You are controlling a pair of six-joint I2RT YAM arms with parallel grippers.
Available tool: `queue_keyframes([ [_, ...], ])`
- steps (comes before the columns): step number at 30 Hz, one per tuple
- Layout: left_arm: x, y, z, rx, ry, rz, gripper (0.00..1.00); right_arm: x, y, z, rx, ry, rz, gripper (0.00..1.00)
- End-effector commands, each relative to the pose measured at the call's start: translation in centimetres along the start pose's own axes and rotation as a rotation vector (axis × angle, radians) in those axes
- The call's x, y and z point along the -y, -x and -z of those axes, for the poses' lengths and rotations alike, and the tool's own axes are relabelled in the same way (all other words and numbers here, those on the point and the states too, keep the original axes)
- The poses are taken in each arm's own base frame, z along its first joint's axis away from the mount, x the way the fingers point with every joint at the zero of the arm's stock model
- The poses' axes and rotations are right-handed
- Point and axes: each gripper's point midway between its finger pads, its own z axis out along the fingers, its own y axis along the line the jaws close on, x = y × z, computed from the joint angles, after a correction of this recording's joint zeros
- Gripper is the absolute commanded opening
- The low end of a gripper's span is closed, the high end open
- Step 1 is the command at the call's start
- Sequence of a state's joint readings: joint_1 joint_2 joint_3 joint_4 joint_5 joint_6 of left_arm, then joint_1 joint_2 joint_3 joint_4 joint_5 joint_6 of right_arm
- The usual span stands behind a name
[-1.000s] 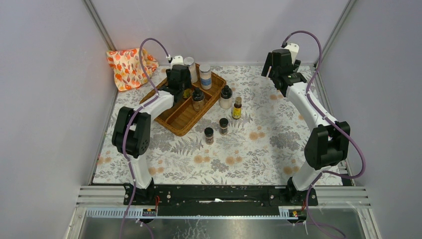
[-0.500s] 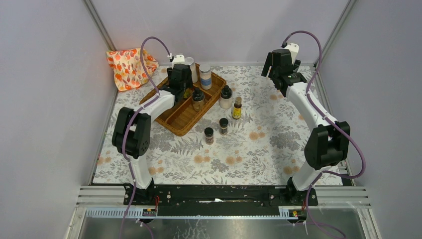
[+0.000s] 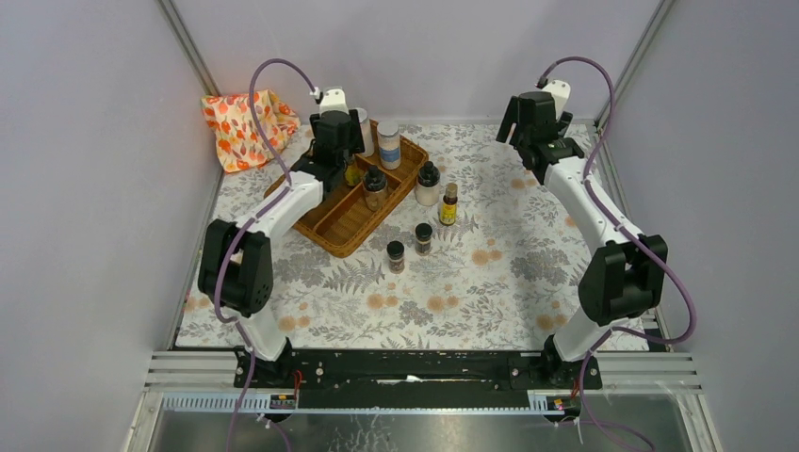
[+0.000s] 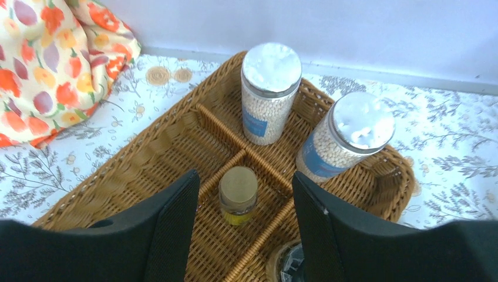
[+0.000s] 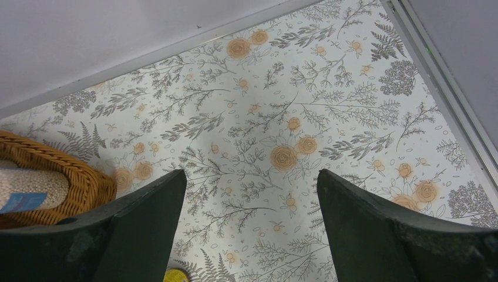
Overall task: Organize the condiment bottles
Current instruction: Place the bottle in the storage box, then pick up the bottle from the center of the board.
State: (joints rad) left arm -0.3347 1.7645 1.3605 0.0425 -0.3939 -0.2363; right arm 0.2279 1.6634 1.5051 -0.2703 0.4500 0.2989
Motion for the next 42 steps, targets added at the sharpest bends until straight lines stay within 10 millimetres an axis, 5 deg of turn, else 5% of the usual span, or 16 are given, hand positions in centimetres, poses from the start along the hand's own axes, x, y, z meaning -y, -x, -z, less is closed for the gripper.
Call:
queue_keyframes([
  [1,-0.1,4.5,2.7,0.090,-0.006,0.008,0.65,0.0,2.8,2.1,0.070,0.039,-0.061,0.89],
  [7,1.0,6.5,6.1,0.104,-0.083,0.014,0.66,0.6,2.6,2.9,0.071,0.032,-0.059,0.89],
  [13,4.7,6.1,10.7,0.051,-0.280,-0.010,0.68,1.3,2.2,3.8,0.071,0.023,-0.053,0.89],
  [20,10.8,1.7,17.5,-0.067,-0.538,-0.171,0.69,2.1,1.7,4.6,0.071,0.017,-0.051,0.89],
  [26,12.5,-3.9,21.4,-0.229,-0.673,-0.318,0.70,2.5,0.8,5.0,0.062,0.018,-0.056,0.89],
  [32,12.5,-7.1,23.5,-0.340,-0.736,-0.405,0.70,2.8,0.4,5.3,0.061,0.015,-0.056,0.89],
  [42,13.8,-12.2,23.7,-0.476,-0.787,-0.505,0.70,3.4,0.2,5.5,0.065,-0.007,-0.048,0.89],
])
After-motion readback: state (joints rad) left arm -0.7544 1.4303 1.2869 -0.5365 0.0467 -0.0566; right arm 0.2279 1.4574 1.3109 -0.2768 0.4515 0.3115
